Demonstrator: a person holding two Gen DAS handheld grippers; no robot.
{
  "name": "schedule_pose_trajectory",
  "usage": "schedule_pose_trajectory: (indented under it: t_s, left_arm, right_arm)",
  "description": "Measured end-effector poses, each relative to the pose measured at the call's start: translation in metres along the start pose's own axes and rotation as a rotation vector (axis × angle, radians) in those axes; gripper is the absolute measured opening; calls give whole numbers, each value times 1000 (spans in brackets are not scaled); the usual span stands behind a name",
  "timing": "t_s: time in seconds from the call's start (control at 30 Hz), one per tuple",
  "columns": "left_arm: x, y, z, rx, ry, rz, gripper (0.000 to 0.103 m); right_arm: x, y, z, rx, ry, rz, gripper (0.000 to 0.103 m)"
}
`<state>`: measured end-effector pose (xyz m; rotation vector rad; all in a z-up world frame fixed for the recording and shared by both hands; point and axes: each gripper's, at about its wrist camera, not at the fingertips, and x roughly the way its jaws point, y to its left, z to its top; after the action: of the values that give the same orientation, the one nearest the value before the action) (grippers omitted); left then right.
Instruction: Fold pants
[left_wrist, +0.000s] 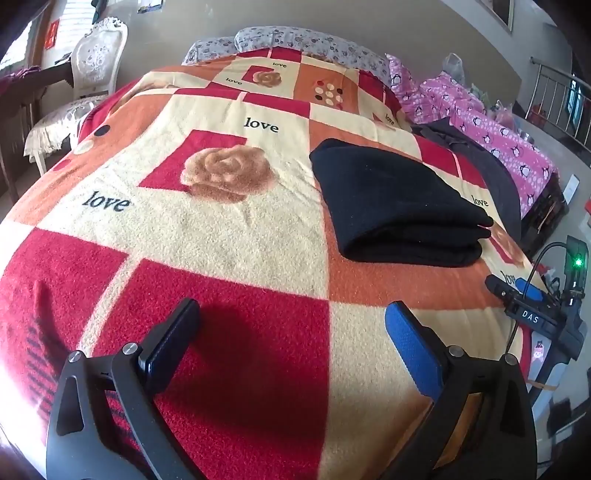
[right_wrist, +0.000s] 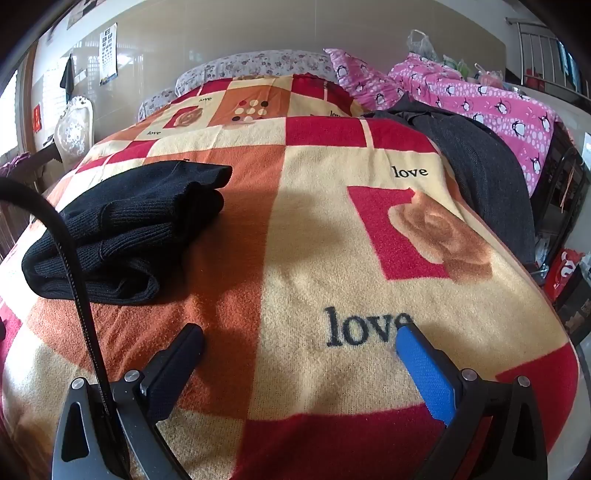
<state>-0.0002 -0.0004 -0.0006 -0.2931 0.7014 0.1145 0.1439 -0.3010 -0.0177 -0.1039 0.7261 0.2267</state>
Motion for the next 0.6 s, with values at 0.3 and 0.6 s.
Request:
schedule_pose_trajectory:
  t_s: [0.3, 0.6]
  left_arm:
    - [8, -3, 0, 23, 1, 33, 101]
    - [5, -5, 0, 26, 1, 36, 101]
  right_arm:
    - [0, 0, -1, 0, -1, 0, 103]
    - [-2, 1, -1, 1, -1, -2, 103]
